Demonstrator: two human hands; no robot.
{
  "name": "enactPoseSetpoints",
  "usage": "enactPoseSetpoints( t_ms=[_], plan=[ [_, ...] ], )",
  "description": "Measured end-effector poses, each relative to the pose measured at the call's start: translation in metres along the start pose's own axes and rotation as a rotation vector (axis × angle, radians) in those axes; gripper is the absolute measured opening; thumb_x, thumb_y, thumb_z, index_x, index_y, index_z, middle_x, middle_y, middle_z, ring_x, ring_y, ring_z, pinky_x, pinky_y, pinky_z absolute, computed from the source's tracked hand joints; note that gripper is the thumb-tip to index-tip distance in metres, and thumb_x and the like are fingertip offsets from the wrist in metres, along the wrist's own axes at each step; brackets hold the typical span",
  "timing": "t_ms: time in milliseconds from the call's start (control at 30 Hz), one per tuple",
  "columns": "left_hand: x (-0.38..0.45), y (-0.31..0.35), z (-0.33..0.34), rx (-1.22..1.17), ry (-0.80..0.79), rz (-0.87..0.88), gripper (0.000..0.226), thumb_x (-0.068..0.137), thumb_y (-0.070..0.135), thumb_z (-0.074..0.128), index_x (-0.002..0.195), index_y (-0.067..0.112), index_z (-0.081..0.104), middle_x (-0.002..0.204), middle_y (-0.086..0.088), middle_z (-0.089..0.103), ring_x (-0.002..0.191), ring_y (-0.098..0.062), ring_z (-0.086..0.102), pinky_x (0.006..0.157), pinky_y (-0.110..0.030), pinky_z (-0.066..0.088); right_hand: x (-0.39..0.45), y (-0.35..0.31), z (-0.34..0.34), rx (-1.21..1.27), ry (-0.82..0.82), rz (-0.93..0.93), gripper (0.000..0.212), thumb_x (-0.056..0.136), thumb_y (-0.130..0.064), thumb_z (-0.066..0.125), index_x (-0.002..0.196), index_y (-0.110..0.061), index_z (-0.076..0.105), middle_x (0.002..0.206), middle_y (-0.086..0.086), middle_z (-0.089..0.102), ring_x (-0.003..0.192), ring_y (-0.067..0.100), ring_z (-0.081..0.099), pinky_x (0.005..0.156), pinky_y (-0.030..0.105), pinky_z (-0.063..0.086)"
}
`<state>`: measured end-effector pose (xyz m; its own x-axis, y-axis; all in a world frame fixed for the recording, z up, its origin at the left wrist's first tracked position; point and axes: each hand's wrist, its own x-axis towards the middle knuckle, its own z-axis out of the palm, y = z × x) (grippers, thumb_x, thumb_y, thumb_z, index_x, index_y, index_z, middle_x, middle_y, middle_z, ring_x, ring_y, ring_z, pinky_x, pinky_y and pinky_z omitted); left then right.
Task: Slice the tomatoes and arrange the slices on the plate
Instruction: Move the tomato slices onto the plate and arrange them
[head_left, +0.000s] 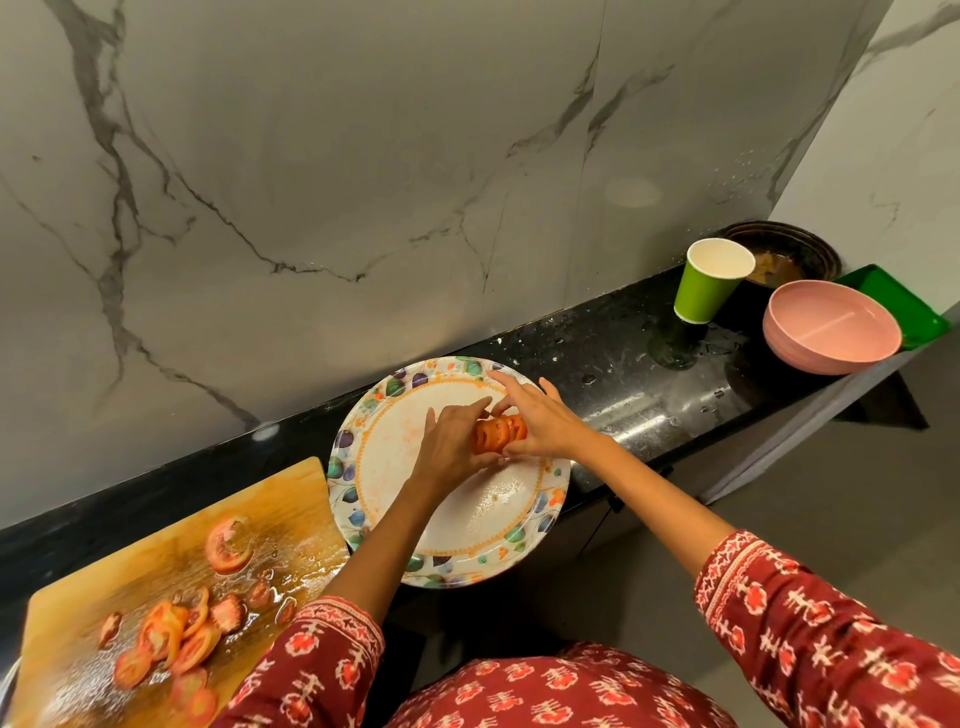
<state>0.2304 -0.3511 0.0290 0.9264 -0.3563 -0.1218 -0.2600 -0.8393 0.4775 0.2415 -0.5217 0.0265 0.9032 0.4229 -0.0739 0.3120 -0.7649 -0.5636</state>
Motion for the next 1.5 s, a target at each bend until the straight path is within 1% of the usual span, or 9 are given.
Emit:
enactPoseSetpoints(
  t_ms=[100, 267, 467, 633, 900, 1033, 1133, 1267, 1500],
  plan=[
    [0.002, 0.006, -0.003, 0.05, -0.043, -0.018, 0.08, 0.078, 0.042, 0.069, 0.143, 0.024, 0.028, 0.139, -0.002, 0.046, 0.13, -0.021, 0.037, 0.116, -0.052, 0.009, -0.004, 0.006, -0.002, 0.004, 0.005, 0.005, 0.106, 0.072, -0.03, 0.077, 0.149, -0.024, 0.003, 0.123, -0.004, 0.056, 0.132, 0.015, 0.034, 0.116, 0.052, -0.001],
    [0.007, 0.012, -0.001, 0.101, -0.082, -0.03, 0.079, 0.079, 0.044, 0.067, 0.144, 0.026, 0.024, 0.141, -0.003, 0.044, 0.131, -0.022, 0.036, 0.116, -0.053, 0.003, -0.014, 0.013, -0.006, 0.018, 0.028, 0.03, 0.099, 0.073, -0.025, 0.074, 0.148, -0.022, 0.009, 0.121, -0.006, 0.055, 0.127, 0.015, 0.038, 0.117, 0.051, 0.003],
    [0.009, 0.012, 0.006, 0.104, -0.044, -0.024, 0.071, 0.084, 0.045, 0.061, 0.143, 0.027, 0.026, 0.139, -0.004, 0.046, 0.129, -0.022, 0.039, 0.116, -0.052, 0.001, -0.018, 0.017, -0.01, 0.078, 0.07, 0.058, 0.094, 0.075, -0.024, 0.072, 0.147, -0.021, 0.012, 0.118, -0.005, 0.061, 0.125, 0.017, 0.042, 0.115, 0.046, 0.006],
    [0.01, 0.013, 0.008, 0.097, -0.037, -0.007, 0.069, 0.085, 0.045, 0.06, 0.143, 0.026, 0.027, 0.139, -0.004, 0.045, 0.13, -0.021, 0.038, 0.116, -0.053, 0.0, -0.015, 0.014, -0.005, 0.103, 0.059, 0.046, 0.089, 0.077, -0.026, 0.07, 0.147, -0.021, 0.015, 0.117, -0.005, 0.061, 0.124, 0.016, 0.042, 0.115, 0.049, 0.01],
    [0.009, 0.009, 0.006, 0.042, -0.015, 0.035, 0.067, 0.084, 0.041, 0.063, 0.141, 0.024, 0.032, 0.138, -0.004, 0.047, 0.128, -0.02, 0.04, 0.116, -0.053, 0.001, -0.015, 0.015, -0.004, 0.105, 0.092, 0.029, 0.089, 0.073, -0.026, 0.072, 0.145, -0.018, 0.021, 0.107, -0.004, 0.056, 0.108, 0.018, 0.046, 0.11, 0.043, 0.022],
    [0.009, 0.006, 0.009, 0.002, -0.002, 0.055, 0.07, 0.081, 0.043, 0.065, 0.141, 0.024, 0.032, 0.138, -0.004, 0.047, 0.127, -0.02, 0.041, 0.115, -0.051, 0.002, -0.017, 0.022, -0.008, 0.082, 0.099, 0.045, 0.099, 0.07, -0.03, 0.079, 0.146, -0.019, 0.017, 0.118, -0.001, 0.053, 0.114, 0.019, 0.043, 0.108, 0.036, 0.02],
    [0.012, 0.005, 0.012, 0.011, -0.016, 0.043, 0.076, 0.078, 0.047, 0.067, 0.141, 0.025, 0.031, 0.139, -0.003, 0.046, 0.129, -0.02, 0.04, 0.115, -0.051, 0.002, -0.021, 0.032, -0.012, 0.072, 0.088, 0.065, 0.104, 0.068, -0.032, 0.08, 0.147, -0.021, 0.014, 0.125, 0.0, 0.052, 0.121, 0.019, 0.039, 0.11, 0.038, 0.018],
    [0.014, 0.01, 0.012, 0.023, -0.025, 0.025, 0.082, 0.074, 0.052, 0.068, 0.142, 0.025, 0.03, 0.14, -0.002, 0.046, 0.13, -0.021, 0.039, 0.114, -0.052, 0.002, -0.026, 0.04, -0.014, 0.102, 0.088, 0.08, 0.102, 0.069, -0.028, 0.079, 0.147, -0.019, 0.015, 0.124, -0.003, 0.056, 0.122, 0.019, 0.041, 0.112, 0.043, 0.021],
    [0.02, 0.016, 0.012, -0.015, -0.003, -0.009, 0.074, 0.079, 0.044, 0.067, 0.142, 0.025, 0.031, 0.139, -0.004, 0.047, 0.129, -0.022, 0.04, 0.116, -0.052, 0.005, -0.019, 0.034, -0.014, 0.071, 0.079, 0.065, 0.095, 0.072, -0.028, 0.077, 0.146, -0.019, 0.019, 0.124, -0.003, 0.059, 0.122, 0.02, 0.041, 0.108, 0.038, 0.02]
  ],
)
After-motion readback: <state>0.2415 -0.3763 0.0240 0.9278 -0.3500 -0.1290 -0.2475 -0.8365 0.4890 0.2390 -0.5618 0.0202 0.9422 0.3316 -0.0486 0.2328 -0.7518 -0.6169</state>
